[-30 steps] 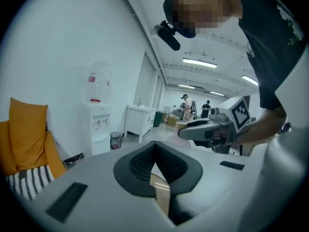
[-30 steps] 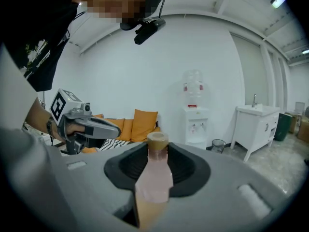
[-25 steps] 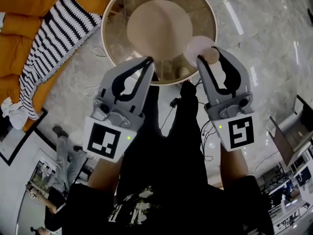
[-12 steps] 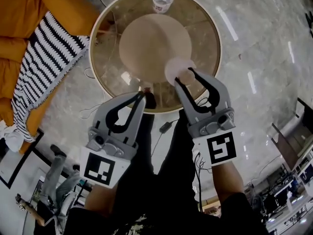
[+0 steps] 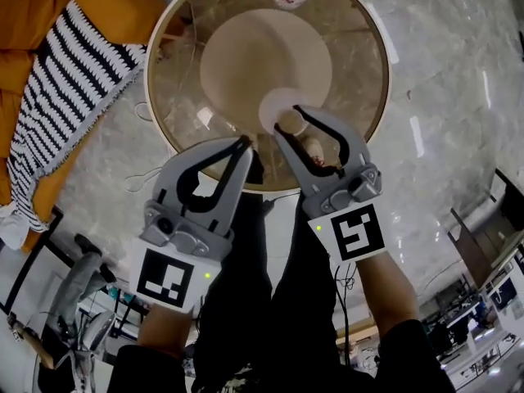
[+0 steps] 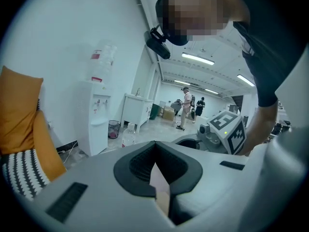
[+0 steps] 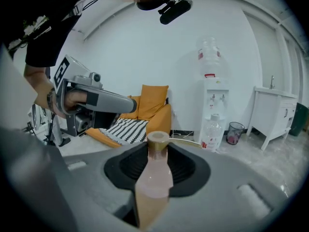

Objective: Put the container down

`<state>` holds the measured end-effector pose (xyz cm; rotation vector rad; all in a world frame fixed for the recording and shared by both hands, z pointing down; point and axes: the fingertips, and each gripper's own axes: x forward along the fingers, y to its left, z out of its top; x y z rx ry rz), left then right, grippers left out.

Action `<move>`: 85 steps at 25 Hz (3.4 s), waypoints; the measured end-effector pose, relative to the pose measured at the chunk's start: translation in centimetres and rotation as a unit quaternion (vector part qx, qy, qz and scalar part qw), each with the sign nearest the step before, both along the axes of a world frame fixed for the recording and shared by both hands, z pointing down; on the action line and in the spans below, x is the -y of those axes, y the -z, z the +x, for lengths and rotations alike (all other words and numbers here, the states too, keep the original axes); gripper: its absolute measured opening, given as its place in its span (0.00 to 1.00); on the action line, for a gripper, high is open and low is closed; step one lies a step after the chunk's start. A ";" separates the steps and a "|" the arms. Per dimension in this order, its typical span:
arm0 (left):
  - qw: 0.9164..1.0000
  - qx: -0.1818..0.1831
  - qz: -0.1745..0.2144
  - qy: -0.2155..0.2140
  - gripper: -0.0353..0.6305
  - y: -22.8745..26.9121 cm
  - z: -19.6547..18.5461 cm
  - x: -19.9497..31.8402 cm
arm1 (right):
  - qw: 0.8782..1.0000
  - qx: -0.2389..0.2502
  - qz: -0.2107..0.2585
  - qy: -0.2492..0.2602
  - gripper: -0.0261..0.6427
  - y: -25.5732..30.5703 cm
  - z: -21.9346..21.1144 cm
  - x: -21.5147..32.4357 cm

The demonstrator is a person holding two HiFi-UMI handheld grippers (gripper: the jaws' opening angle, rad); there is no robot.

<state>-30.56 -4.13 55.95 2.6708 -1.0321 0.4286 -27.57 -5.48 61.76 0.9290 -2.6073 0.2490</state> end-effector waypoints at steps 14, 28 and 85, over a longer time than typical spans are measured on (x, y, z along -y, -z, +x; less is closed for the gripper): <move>0.999 0.008 -0.038 -0.007 0.06 -6.9 -2.0 1.3 | 0.999 -0.027 -0.026 -0.022 0.22 -8.5 -0.9 2.2; 0.997 0.014 -0.065 -0.025 0.06 -11.2 -2.5 1.2 | 0.997 -0.040 -0.051 -0.029 0.22 -14.5 -1.4 2.6; 0.977 0.009 0.104 0.188 0.06 25.7 9.0 -19.0 | 0.971 0.201 0.099 0.082 0.03 31.6 14.3 -15.1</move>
